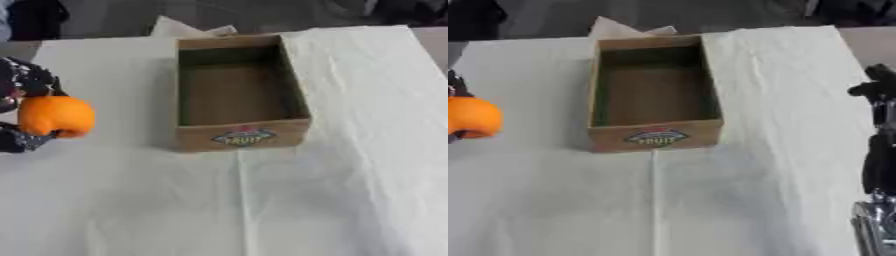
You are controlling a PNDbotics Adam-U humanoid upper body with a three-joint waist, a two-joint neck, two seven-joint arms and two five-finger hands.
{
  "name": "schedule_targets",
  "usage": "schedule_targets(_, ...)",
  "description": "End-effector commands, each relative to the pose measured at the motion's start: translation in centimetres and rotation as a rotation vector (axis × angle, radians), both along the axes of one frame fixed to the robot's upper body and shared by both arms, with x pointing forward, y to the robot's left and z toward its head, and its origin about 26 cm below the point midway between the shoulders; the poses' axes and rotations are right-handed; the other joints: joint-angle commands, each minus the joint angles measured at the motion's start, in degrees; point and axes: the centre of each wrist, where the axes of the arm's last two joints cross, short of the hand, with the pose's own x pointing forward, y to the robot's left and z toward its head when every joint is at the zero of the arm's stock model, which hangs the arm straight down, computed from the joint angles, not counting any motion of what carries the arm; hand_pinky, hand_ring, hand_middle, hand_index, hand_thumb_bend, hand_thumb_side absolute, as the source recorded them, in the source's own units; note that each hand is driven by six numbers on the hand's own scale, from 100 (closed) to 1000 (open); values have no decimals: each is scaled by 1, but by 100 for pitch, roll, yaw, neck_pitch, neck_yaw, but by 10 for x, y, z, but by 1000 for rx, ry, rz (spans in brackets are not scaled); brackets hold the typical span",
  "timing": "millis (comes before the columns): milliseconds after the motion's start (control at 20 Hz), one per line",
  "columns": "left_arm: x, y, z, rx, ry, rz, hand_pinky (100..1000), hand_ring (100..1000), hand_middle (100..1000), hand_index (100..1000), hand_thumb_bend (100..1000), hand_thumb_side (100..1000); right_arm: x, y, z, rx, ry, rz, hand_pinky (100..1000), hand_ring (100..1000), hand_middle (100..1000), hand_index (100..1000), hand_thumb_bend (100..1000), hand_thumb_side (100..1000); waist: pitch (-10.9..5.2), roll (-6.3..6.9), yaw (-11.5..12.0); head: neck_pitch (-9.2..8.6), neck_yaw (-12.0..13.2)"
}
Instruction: Pick up objects on the table and place them in the box.
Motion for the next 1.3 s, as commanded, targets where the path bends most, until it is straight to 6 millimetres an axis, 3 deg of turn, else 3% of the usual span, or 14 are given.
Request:
schedule_targets(50, 5, -5, 19, 24, -101, -4, 418, 588, 488, 701, 100, 370, -1, -1, 11, -11, -45, 8, 890, 959, 512, 741, 100, 847, -77, 4, -48, -101, 66)
schedule_targets(400, 23, -34, 43, -115, -322, -7, 418, 592, 491, 701, 100, 364, 1, 2, 16, 7, -74, 23, 889, 957, 514, 742, 100, 845, -20, 31, -258, -155, 238)
schedule_targets(700, 35, -46, 49, -203, -410, -21, 394, 580, 486, 692, 100, 370, 3, 5, 20, 26, -91, 36, 889, 958, 515, 741, 100, 845, 49, 72, -517, -252, 433)
schedule_targets(1000, 52, -58, 50, -334, -400, -119, 365, 566, 472, 675, 100, 390, 6, 9, 24, 70, -104, 45, 890, 960, 518, 742, 100, 843, 95, 89, -690, -264, 609)
schedule_targets(1300, 65, -62, 46, -451, -308, -185, 328, 552, 454, 655, 100, 413, 8, 14, 30, 168, -118, 32, 894, 975, 532, 752, 100, 844, 106, 117, -1006, -293, 894)
